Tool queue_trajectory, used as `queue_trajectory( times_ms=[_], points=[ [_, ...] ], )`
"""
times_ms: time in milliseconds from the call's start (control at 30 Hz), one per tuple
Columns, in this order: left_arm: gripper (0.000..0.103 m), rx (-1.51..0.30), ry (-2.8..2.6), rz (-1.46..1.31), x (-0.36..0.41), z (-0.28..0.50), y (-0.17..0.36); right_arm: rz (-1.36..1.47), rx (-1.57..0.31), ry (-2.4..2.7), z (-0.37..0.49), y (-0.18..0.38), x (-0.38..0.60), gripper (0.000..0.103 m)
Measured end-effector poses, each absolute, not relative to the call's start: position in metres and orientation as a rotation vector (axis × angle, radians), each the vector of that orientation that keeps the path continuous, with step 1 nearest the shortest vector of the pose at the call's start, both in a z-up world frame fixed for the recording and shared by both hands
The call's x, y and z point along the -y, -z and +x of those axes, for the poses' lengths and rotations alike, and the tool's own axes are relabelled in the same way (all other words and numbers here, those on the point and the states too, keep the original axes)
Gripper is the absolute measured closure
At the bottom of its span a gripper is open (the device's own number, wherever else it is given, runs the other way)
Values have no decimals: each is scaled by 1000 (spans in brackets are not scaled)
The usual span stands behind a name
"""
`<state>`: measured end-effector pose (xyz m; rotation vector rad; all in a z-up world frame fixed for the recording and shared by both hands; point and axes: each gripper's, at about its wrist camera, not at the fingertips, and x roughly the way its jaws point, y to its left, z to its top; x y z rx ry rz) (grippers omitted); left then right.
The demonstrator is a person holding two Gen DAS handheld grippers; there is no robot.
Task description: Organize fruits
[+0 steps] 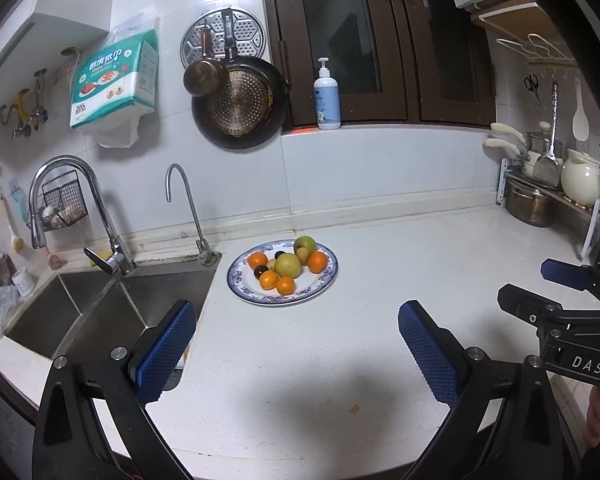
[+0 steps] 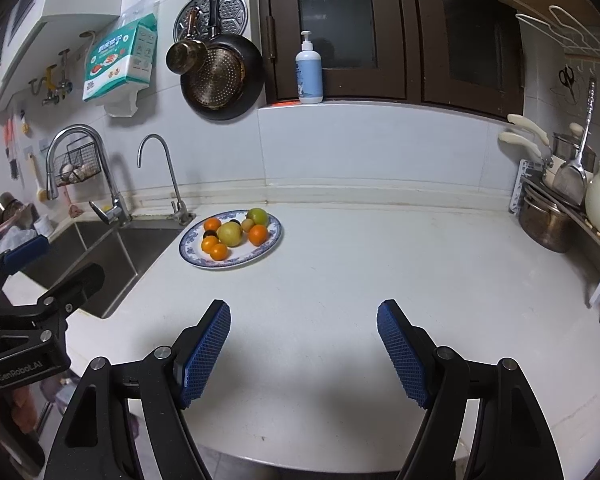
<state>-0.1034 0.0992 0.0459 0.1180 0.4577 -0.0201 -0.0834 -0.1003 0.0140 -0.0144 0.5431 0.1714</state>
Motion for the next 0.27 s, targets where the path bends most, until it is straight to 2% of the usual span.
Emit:
queue_trajectory(
  times_ms=[267],
  points=[
    [0, -471, 19, 117, -100, -98, -44, -17, -548, -164, -83, -13, 100, 27]
  ],
)
